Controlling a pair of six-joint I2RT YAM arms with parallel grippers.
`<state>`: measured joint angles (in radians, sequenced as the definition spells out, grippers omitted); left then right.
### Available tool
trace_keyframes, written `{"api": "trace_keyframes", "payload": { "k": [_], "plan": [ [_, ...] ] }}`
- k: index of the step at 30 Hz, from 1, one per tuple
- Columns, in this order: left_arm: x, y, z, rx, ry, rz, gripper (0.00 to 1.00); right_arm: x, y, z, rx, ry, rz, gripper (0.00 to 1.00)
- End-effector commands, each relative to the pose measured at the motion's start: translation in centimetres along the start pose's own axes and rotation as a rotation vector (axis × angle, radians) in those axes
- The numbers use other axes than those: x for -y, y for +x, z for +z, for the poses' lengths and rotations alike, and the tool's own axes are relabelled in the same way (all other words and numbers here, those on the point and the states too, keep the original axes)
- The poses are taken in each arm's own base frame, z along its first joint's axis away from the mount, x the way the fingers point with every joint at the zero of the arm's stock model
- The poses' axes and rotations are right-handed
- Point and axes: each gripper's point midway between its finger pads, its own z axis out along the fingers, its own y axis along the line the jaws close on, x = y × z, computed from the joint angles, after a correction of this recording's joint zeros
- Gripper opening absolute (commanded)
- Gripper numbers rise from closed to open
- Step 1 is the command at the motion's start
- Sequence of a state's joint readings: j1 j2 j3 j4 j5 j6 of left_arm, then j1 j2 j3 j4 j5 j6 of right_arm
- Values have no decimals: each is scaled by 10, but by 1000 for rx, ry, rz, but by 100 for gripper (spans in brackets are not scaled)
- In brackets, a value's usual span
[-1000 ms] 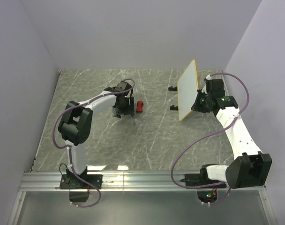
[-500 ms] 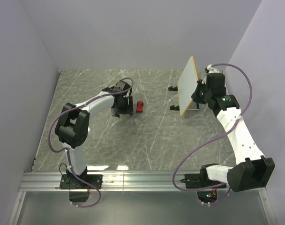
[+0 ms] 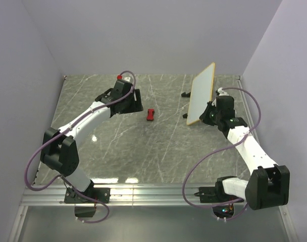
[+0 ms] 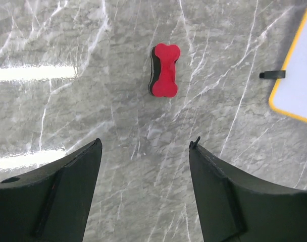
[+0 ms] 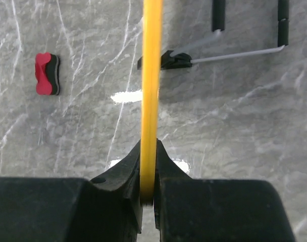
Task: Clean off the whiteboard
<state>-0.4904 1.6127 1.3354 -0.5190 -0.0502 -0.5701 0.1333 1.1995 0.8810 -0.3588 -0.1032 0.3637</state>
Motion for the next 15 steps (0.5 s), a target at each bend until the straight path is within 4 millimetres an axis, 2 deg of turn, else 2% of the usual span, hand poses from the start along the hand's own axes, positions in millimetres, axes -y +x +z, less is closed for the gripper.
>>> {"api": "trace_keyframes", "payload": {
  "k": [1,4,6,9,10,12,13,15],
  "plan": [
    [0,-5,-6,27,0,-3,74,-1,21,17,-34,-43,19,0],
    [-4,-5,-13,41,-8,5,75,8,42,24,-80,-31,-1,0],
    [-6,-3,-19,43,-12,16,75,11,47,27,-93,-28,-20,0],
    [-11,-5,-27,54,-32,36,75,21,48,29,-104,22,-90,0],
    [-12,-6,-29,60,-36,38,75,22,40,28,-87,33,-116,0],
    [-14,-11,-36,79,-48,43,75,25,38,28,-103,53,-137,0],
    [-14,-12,-38,85,-49,43,75,24,27,27,-90,54,-144,0],
    [-14,-15,-44,101,-46,38,75,23,29,29,-140,43,-135,0]
  ]
}}
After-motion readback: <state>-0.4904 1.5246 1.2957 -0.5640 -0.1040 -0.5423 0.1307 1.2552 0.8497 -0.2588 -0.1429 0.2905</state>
